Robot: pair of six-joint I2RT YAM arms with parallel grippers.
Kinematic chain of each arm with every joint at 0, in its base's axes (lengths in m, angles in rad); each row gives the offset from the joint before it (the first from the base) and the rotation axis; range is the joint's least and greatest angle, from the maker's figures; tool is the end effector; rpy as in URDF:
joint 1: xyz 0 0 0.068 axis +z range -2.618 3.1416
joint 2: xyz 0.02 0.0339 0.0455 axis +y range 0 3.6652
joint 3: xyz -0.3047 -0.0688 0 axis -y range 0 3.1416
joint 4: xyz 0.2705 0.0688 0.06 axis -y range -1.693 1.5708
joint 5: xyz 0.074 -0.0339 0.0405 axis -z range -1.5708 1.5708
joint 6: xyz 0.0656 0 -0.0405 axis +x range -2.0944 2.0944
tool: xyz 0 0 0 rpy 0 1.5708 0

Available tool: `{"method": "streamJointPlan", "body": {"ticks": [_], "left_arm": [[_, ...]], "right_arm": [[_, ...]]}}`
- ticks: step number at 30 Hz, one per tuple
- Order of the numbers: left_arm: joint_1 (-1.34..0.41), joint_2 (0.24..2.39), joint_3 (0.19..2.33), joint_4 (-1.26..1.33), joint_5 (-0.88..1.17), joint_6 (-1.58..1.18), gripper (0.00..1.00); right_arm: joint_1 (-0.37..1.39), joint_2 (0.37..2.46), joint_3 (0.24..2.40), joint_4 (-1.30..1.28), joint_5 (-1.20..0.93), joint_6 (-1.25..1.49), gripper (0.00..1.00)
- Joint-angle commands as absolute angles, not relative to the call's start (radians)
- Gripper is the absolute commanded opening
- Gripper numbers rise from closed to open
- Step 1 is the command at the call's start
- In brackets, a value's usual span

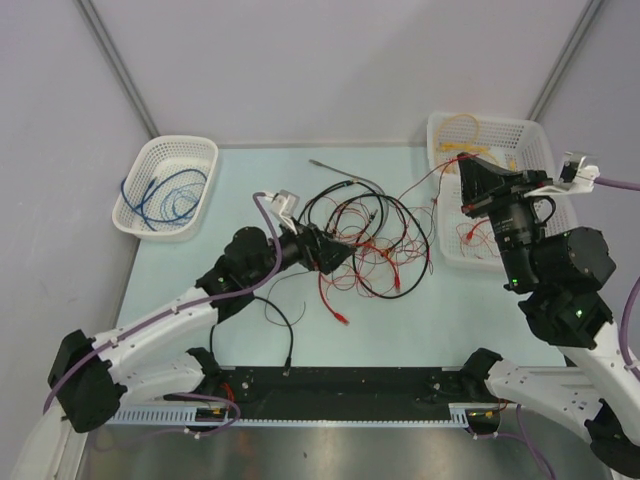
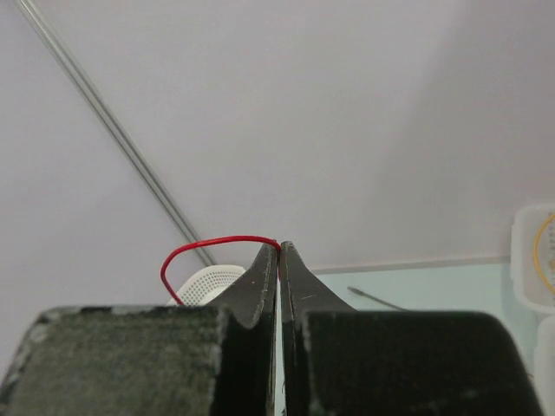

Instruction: Untangle the cables

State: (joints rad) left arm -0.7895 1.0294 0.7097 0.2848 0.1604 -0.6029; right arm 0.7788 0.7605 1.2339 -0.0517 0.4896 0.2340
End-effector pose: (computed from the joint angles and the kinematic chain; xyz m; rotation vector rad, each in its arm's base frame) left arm 0.1878 -0.2043 0.3417 0.2963 1.7182 -1.1838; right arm 0.1163 0.0715 0.5542 0.1171 1.2174 0.6056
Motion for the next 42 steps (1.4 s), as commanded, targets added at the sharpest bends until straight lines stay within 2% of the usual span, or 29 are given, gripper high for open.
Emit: {"method": "streamJointPlan", "body": {"ticks": [1,12,23,26,32,35,36,38,39,42], "left_arm": [[-0.831,1.109,0.69,0.399,0.21,-0.635,1.0],[-0.951,1.2,0.635,0.571,0.186,-0.597,1.0],[-0.999,1.285,0.618,0.623,0.201,-0.618,0.97],[-1.029,1.341,0.618,0.667,0.206,-0.63,0.93],[-1.04,1.465,0.647,0.663,0.236,-0.663,0.73],[-1.04,1.488,0.65,0.678,0.241,-0.667,0.44],[-1.04,1.486,0.65,0.673,0.232,-0.667,0.21],[-1.039,1.456,0.649,0.634,0.184,-0.652,0.05],[-1.039,1.438,0.649,0.609,0.158,-0.644,0.0],[-1.022,1.342,0.669,0.409,0.017,-0.583,0.0]], "right_arm": [[0.778,0.764,1.296,-0.052,0.485,0.216,0.0],[0.778,0.839,1.561,-0.06,0.37,0.224,0.0],[0.778,0.842,1.554,-0.101,0.425,0.213,0.0],[0.779,0.851,1.56,-0.107,0.414,0.224,0.0],[0.778,0.857,1.566,-0.115,0.405,0.23,0.0],[0.778,0.856,1.565,-0.123,0.405,0.233,0.0],[0.778,0.856,1.563,-0.13,0.408,0.232,0.0],[0.778,0.851,1.56,-0.136,0.417,0.226,0.0],[0.778,0.848,1.559,-0.143,0.429,0.219,0.0],[0.778,0.838,1.559,-0.149,0.468,0.19,0.0]]}}
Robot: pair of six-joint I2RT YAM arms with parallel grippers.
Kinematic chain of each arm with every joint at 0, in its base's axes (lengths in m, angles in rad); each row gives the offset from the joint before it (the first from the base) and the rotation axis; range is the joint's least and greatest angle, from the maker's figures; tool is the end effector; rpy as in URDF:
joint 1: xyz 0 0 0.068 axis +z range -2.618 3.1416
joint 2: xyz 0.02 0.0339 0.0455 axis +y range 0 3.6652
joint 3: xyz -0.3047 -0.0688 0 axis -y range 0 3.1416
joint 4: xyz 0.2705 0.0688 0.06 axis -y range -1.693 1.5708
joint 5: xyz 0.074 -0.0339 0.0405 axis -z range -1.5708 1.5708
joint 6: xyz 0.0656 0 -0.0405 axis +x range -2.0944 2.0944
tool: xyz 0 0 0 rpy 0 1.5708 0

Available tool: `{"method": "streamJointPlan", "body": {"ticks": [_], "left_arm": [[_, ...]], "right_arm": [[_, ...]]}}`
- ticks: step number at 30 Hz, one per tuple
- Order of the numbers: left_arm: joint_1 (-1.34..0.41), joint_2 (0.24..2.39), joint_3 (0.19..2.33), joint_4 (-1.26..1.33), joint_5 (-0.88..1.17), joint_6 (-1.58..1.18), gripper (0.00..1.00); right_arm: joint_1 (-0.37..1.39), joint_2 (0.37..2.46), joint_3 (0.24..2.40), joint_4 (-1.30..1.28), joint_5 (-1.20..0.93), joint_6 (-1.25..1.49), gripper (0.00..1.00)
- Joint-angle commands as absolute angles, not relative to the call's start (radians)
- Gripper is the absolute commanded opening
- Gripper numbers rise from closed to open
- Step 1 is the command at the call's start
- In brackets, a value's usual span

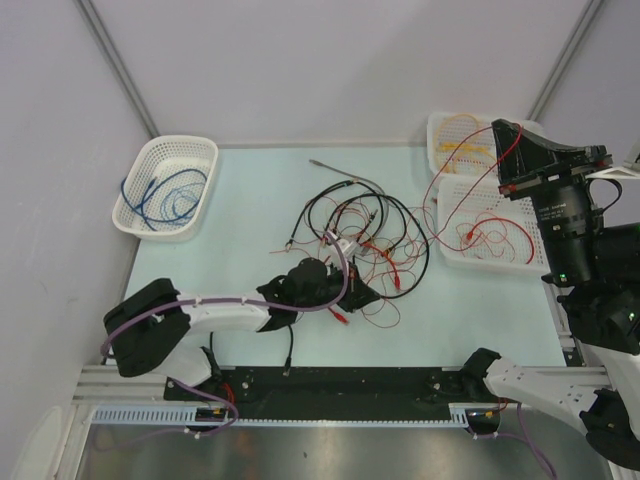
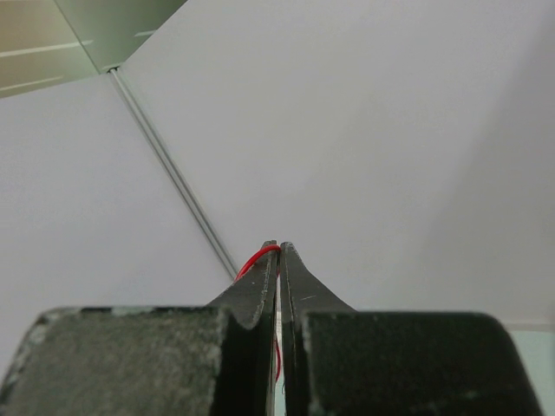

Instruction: Untangle the cables

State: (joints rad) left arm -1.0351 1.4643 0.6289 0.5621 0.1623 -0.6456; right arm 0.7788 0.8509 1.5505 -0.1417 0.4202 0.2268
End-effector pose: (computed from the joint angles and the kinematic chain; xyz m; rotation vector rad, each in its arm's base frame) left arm 0.1681 -0.3039 0.2187 0.5217 1.9903 -1.2713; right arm 0.0907 0.0519 0.6336 0.0992 1.0864 0.6943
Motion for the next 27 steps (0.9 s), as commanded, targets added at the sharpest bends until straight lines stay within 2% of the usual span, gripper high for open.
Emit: {"method": "streamJointPlan", "body": {"ticks": [1,4,7,10,14,15,18,19,21,22,23,24,27], "left_arm": [[-1.003,1.321,0.673,0.274,-0.094,-0.562,0.0],[-0.889,1.24,0.66,0.03,-0.195,-0.625,0.0],[-0.699,1.187,0.592,-0.113,-0.15,-0.724,0.0],[-0.547,1.146,0.516,-0.14,-0.062,-0.762,0.0],[-0.489,1.1,0.505,-0.173,-0.029,-0.747,0.28],[-0.489,1.092,0.515,-0.187,-0.037,-0.741,0.3],[-0.489,1.071,0.546,-0.212,-0.046,-0.726,0.44],[-0.489,1.065,0.557,-0.219,-0.045,-0.713,0.58],[-0.488,1.055,0.584,-0.241,-0.045,-0.707,0.75],[-0.489,1.048,0.592,-0.242,-0.04,-0.7,0.89],[-0.489,1.023,0.6,-0.241,-0.034,-0.695,0.96],[-0.489,1.009,0.601,-0.227,-0.025,-0.692,1.0],[-0.489,0.944,0.604,-0.18,0.021,-0.672,1.0]], "right_arm": [[0.778,0.83,1.559,-0.149,0.478,0.181,0.0],[0.776,0.819,1.559,-0.134,0.524,0.144,0.0],[0.779,0.811,1.559,-0.103,0.566,0.109,0.0],[0.778,0.807,1.562,-0.078,0.584,0.081,0.0],[0.779,0.815,1.571,-0.075,0.592,0.064,0.0],[0.779,0.818,1.572,-0.077,0.591,0.066,0.0],[0.778,0.822,1.571,-0.075,0.597,0.064,0.0],[0.779,0.822,1.571,-0.075,0.597,0.06,0.0],[0.779,0.827,1.577,-0.072,0.6,0.054,0.0],[0.779,0.83,1.577,-0.075,0.601,0.051,0.0],[0.779,0.831,1.58,-0.078,0.6,0.046,0.0],[0.779,0.833,1.583,-0.08,0.601,0.045,0.0],[0.778,0.839,1.583,-0.084,0.597,0.051,0.0]]}}
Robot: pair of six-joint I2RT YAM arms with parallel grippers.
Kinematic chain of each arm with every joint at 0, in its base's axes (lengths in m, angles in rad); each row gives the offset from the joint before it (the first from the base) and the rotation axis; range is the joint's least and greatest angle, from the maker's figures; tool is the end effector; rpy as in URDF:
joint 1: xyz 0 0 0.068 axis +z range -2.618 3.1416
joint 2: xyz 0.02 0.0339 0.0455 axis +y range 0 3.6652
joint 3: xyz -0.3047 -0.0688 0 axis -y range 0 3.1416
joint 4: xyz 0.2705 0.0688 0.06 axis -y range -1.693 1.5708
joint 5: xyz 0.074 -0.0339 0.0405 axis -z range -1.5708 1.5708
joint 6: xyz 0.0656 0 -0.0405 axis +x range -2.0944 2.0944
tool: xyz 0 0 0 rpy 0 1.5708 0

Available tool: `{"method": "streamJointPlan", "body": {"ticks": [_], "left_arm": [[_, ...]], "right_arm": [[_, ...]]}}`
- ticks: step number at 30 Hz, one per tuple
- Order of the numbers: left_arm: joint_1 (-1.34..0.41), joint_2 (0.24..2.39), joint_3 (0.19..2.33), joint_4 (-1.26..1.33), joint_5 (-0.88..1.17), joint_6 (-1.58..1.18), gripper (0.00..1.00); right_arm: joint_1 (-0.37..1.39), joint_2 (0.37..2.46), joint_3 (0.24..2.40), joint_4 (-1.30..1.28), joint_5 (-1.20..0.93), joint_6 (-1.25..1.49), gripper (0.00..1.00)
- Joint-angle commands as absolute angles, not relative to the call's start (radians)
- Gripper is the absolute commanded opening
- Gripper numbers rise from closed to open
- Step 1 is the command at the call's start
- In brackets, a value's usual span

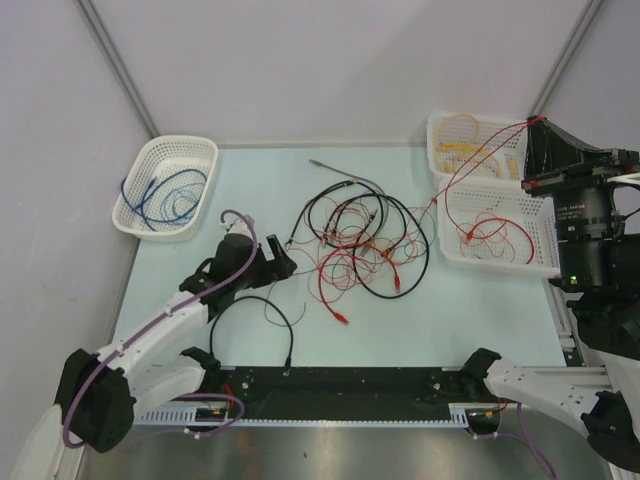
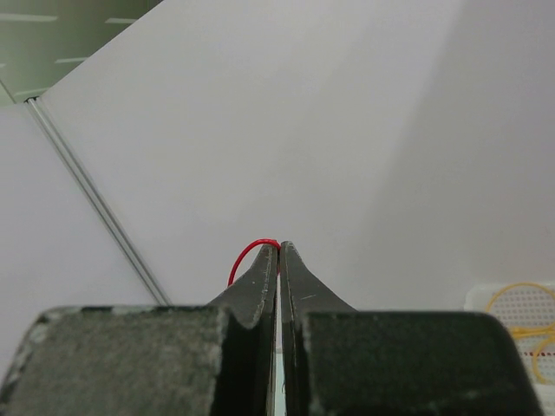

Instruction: Untangle the cables

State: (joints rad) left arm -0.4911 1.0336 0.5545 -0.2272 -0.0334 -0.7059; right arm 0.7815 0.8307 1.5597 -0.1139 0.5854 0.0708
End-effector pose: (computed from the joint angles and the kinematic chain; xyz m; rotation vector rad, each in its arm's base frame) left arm 0.2109 -0.1103 0.2133 -0.2695 2.3311 -0.5775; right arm 0.0833 0.0316 0.6377 0.1847 1.0653 0.4895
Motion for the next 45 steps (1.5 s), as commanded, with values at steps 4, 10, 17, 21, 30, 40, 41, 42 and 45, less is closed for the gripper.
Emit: {"method": "streamJointPlan", "body": {"ticks": [4,10,17,21,30,40,41,42,45], "left_arm": [[-0.489,0.891,0.612,-0.1,0.09,-0.641,1.0],[-0.561,0.824,0.549,0.242,0.202,-0.601,1.0],[-0.9,0.882,0.57,0.589,0.032,-0.247,1.0],[-0.939,0.952,0.581,0.721,0.072,-0.141,1.0],[-0.994,1.136,0.664,0.819,0.135,-0.058,1.0],[-0.997,1.316,0.773,0.746,0.019,-0.003,0.82],[-0.997,1.328,0.781,0.744,0.008,-0.003,0.76],[-0.997,1.339,0.785,0.745,0.003,-0.003,0.72],[-0.997,1.368,0.805,0.747,-0.026,-0.003,0.24]], "right_arm": [[0.781,0.854,1.594,-0.084,0.577,0.06,0.0],[0.781,0.891,1.644,-0.124,0.516,0.116,0.0],[0.781,0.931,1.64,-0.173,0.417,0.273,0.0],[0.784,0.945,1.641,-0.187,0.374,0.325,0.0],[0.785,0.945,1.605,-0.193,0.338,0.38,0.0],[0.788,0.936,1.589,-0.206,0.318,0.387,0.0],[0.787,0.931,1.586,-0.204,0.308,0.39,0.0],[0.787,0.93,1.583,-0.204,0.307,0.394,0.0],[0.787,0.92,1.571,-0.21,0.298,0.402,0.0]]}}
